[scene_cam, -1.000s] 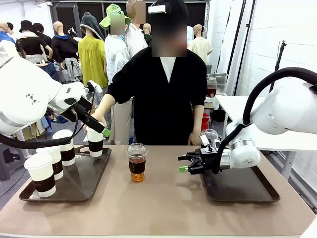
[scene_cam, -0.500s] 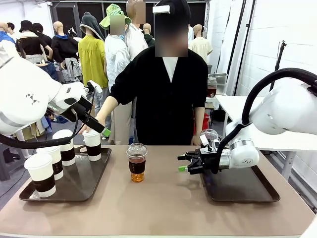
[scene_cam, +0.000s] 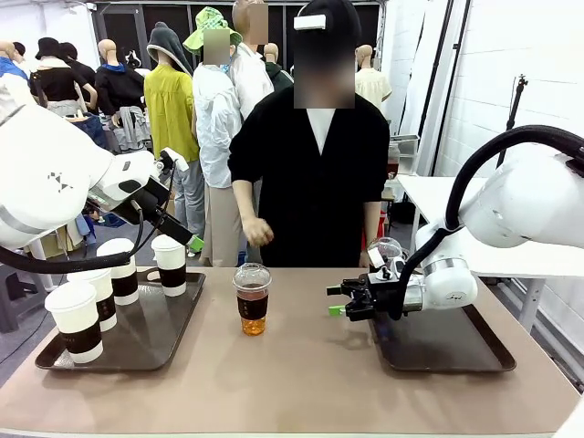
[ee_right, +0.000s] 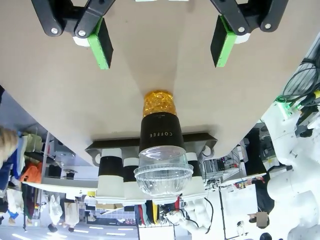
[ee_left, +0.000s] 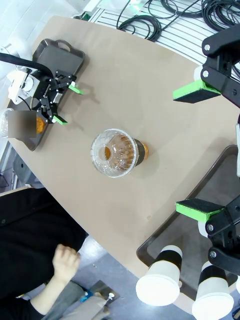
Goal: Distribute the coffee onto the tray.
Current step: Pick up another iced Americano from the middle of the table and place it on the right Handle tray.
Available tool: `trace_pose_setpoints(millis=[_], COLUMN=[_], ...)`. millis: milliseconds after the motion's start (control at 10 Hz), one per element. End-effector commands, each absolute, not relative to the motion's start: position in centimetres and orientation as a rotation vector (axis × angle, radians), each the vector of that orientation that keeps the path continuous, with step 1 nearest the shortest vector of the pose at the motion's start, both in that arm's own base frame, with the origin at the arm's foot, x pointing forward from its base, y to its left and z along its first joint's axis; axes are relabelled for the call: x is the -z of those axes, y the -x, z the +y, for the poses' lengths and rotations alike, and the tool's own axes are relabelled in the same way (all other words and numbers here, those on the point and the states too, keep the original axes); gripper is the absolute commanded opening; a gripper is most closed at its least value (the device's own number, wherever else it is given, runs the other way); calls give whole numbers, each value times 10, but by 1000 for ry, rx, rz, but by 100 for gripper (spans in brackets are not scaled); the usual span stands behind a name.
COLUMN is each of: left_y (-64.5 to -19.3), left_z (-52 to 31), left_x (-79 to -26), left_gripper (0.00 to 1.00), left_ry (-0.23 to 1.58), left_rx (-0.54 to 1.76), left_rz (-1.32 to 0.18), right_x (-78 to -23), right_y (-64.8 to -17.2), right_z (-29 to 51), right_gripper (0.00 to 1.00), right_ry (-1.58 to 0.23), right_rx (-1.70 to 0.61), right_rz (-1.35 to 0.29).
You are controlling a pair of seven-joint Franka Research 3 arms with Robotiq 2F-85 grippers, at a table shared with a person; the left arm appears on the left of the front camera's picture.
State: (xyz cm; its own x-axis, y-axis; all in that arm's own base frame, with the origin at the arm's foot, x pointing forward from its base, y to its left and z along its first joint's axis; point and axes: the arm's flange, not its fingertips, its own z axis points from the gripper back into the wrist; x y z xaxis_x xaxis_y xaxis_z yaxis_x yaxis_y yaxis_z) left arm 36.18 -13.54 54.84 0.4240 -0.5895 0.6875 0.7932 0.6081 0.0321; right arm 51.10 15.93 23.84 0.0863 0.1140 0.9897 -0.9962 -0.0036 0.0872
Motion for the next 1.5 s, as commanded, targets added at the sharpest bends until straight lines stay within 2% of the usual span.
trace_pose_setpoints(millis=[0,600,1400], left_y=[-363,-363,-363], left_z=[-134,-134,-134], left_x=[-549,-549,-549], left_gripper=[100,100,100], left_ry=[322,322,322], left_rx=[877,877,877], left_rz=[-714,-714,-714], right_x=[-230,-228,-223], right_y=[-511,-534,-554], right_z=[182,246,293], right_gripper=[100,100,100], right_ry=[-1162,-1155,-1193], right_rx=[-1177,-1236,-1229], right_rz=[-1086,-1056,-1040])
